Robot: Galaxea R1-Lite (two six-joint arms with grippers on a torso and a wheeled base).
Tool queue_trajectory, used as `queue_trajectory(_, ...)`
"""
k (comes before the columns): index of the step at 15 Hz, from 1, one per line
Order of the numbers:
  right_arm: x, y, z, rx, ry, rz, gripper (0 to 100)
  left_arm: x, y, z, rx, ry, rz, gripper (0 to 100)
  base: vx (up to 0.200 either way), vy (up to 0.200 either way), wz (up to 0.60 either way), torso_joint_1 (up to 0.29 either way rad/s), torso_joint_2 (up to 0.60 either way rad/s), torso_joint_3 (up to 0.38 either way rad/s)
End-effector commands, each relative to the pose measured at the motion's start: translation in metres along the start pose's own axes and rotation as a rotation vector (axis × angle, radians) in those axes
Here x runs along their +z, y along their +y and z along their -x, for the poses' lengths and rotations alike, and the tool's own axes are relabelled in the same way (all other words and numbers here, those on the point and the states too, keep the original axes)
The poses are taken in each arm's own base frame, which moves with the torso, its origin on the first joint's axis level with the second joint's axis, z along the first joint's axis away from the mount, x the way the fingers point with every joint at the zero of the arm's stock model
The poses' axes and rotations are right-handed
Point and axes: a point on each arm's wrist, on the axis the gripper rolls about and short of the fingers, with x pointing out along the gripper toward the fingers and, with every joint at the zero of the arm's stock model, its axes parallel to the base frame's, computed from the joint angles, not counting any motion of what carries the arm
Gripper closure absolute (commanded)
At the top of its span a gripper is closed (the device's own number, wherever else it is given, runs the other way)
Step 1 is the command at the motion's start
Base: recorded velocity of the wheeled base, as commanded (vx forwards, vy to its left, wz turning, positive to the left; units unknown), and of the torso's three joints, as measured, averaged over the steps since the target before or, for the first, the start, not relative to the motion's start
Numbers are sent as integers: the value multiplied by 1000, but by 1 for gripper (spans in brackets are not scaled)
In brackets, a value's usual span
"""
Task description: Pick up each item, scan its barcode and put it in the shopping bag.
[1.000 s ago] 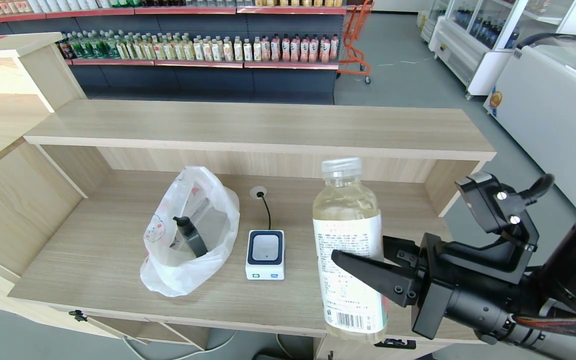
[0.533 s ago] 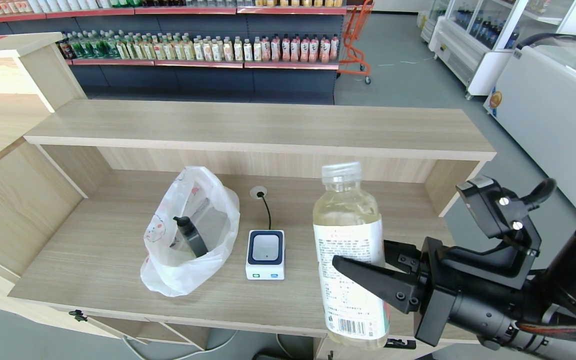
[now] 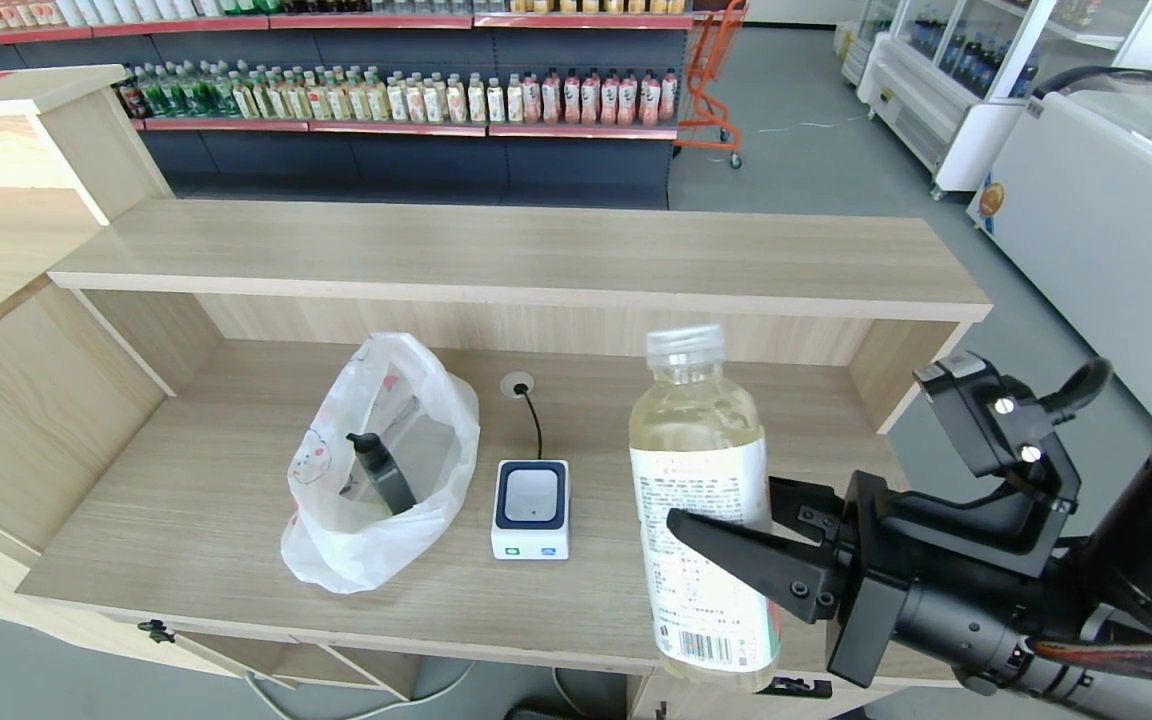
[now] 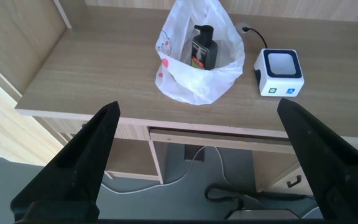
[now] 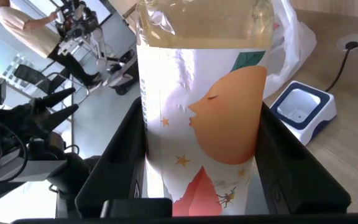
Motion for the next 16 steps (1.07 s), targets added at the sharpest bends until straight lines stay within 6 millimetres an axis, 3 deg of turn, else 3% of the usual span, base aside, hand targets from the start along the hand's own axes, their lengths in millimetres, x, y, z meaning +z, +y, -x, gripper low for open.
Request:
queue_trajectory(1,-2,-11,-1,-43,7,58,100,0,0,0,0,-1,0,0,0,0,0,0,0,0)
queue_trajectory(8,-18,-62,-12,-158,-56,444,100,0,0,0,0,-1,0,0,0,0,0,0,0,0)
queue_trajectory(12,-39,-75,-10,-190,16,642,100,0,0,0,0,-1,0,0,0,0,0,0,0,0)
queue_trajectory(16,-42,-81,-10,-204,41,740,100,0,0,0,0,-1,0,0,0,0,0,0,0,0)
